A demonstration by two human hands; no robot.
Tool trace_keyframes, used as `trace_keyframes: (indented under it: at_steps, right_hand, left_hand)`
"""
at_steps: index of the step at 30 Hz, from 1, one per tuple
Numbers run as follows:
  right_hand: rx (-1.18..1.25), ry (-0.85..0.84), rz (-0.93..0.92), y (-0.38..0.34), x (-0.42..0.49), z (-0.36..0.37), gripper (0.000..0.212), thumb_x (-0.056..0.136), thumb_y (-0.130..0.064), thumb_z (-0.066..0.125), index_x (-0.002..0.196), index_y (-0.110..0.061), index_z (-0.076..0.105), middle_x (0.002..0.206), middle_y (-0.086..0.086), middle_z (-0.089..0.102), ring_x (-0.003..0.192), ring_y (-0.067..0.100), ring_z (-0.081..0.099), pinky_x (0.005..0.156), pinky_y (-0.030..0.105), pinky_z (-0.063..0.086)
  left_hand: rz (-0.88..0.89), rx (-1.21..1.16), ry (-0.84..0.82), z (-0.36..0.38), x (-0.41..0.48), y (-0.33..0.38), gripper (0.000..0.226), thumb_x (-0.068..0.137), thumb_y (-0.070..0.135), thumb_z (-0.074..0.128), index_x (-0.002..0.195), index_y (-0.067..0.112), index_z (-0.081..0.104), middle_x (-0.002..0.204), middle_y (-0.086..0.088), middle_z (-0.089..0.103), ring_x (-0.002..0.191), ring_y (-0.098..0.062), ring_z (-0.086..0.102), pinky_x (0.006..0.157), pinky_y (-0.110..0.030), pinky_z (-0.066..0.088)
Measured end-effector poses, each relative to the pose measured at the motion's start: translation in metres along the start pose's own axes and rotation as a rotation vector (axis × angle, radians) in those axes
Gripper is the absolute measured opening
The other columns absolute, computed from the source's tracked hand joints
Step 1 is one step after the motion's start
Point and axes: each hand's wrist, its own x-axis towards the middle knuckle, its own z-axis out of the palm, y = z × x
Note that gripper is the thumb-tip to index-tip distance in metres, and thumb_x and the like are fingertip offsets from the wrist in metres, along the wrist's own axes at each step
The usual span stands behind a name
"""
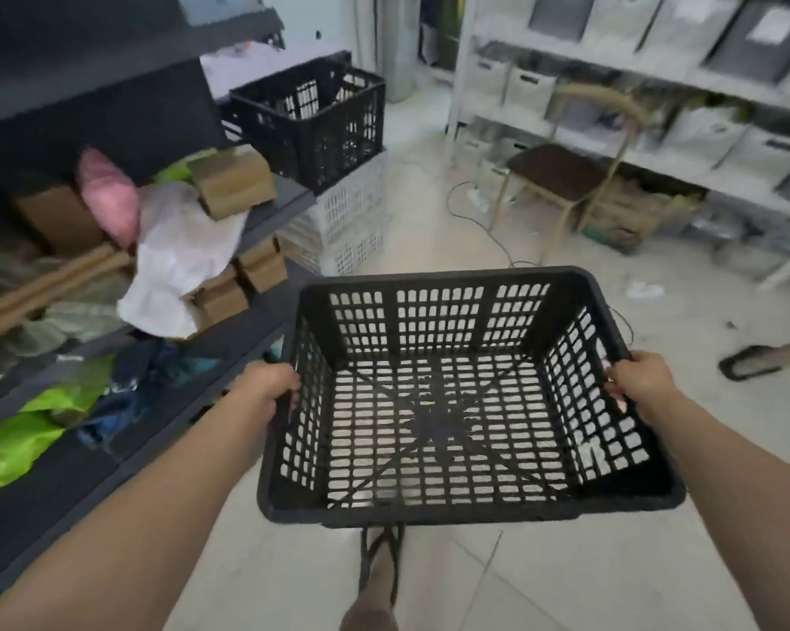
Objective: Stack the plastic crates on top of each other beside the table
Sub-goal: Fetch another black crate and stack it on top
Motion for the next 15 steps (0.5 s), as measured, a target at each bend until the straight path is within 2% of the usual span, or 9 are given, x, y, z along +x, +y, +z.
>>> trace_keyframes:
  at_steps: [6,10,13,14,15]
  right_hand:
    - [0.138,0.132,0.085,-0.033,0.096,-0.013,0.019,0.091,0.010,0.040,0.099,-0.003,0.052,0.065,0.011,0.049,0.023,0.004,0.047,0.028,0.014,0.039]
    - [0.233,0.196,0.128,-0.063,0.156,-0.008,0.020,0.091,0.008,0.039,0.100,-0.003,0.053,0.065,0.011,0.049,0.023,0.001,0.046,0.029,0.012,0.038]
    - [0.273,0.230,0.141,-0.089,0.207,-0.003,0.020,0.092,0.007,0.040,0.103,-0.004,0.052,0.067,0.010,0.050,0.024,0.002,0.048,0.028,0.012,0.038]
    - [0.281,0.229,0.143,-0.098,0.226,-0.001,0.022,0.092,0.007,0.041,0.105,-0.004,0.053,0.068,0.010,0.050,0.027,0.005,0.051,0.029,0.012,0.038]
    - [0.282,0.222,0.144,-0.107,0.248,0.001,0.023,0.092,0.007,0.042,0.108,-0.004,0.054,0.068,0.010,0.050,0.031,0.010,0.055,0.029,0.012,0.038]
  left_hand:
    - [0.065,0.103,-0.129,0.077,0.077,0.127,0.006,0.087,-0.010,0.048,0.089,-0.005,0.049,0.065,-0.017,0.045,0.053,-0.025,0.042,0.050,-0.031,0.037]
    - [0.132,0.152,-0.128,0.119,0.124,0.209,0.020,0.087,-0.011,0.048,0.071,0.000,0.048,0.060,-0.017,0.044,0.037,-0.024,0.045,0.043,-0.026,0.036]
    - [0.146,0.170,-0.139,0.147,0.151,0.265,0.010,0.088,-0.007,0.049,0.081,0.000,0.052,0.060,-0.016,0.045,0.030,-0.021,0.048,0.038,-0.026,0.040]
    - [0.153,0.158,-0.137,0.157,0.162,0.284,0.007,0.088,-0.006,0.049,0.090,-0.001,0.053,0.061,-0.016,0.045,0.034,-0.022,0.050,0.038,-0.027,0.041]
    - [0.152,0.159,-0.138,0.167,0.174,0.301,0.016,0.087,-0.004,0.049,0.103,-0.002,0.054,0.063,-0.016,0.046,0.041,-0.023,0.051,0.039,-0.028,0.041]
